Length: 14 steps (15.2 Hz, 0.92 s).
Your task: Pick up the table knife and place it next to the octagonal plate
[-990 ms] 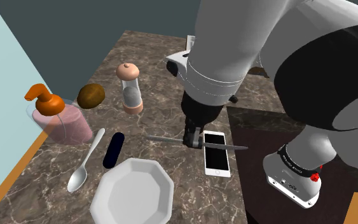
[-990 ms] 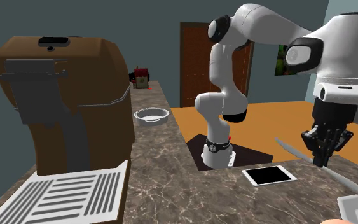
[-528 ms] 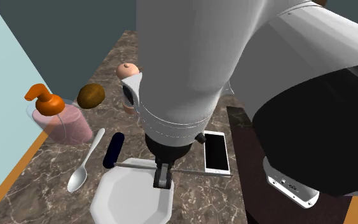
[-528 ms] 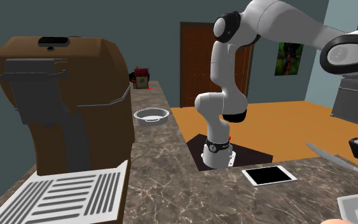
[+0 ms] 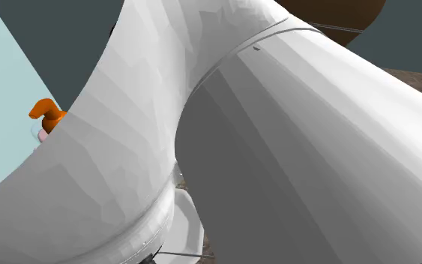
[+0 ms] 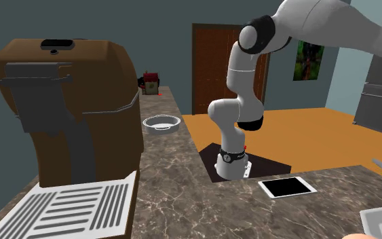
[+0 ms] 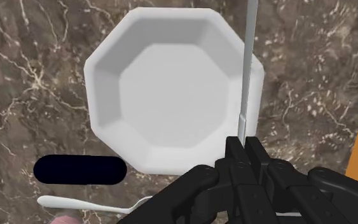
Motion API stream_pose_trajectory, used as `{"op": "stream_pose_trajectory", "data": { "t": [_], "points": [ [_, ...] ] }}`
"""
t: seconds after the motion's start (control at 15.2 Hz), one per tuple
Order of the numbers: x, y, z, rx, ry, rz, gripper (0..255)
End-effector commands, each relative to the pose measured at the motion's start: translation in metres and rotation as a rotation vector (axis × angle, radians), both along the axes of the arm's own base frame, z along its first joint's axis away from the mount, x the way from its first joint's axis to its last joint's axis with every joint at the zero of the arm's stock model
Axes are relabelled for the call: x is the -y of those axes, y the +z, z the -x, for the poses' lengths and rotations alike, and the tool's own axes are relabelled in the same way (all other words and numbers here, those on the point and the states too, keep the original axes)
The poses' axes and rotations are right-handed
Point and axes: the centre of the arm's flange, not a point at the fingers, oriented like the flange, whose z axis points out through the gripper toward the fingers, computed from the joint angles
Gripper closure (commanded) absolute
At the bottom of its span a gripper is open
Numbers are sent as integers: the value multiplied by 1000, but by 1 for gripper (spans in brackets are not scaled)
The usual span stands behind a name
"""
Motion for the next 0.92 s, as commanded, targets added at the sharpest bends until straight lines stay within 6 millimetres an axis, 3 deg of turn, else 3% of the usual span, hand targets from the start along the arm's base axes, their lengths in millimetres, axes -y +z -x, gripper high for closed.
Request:
{"op": "stream_pose_trajectory", "data": {
  "t": [0.0,0.66,0.73,0.86],
  "points": [
    [-24,0,4,1,-3,0,255],
    [-154,2,29,1,-3,0,255],
    [-164,2,31,1,-3,0,255],
    [-164,-9,31,1,-3,0,255]
  ]
}}
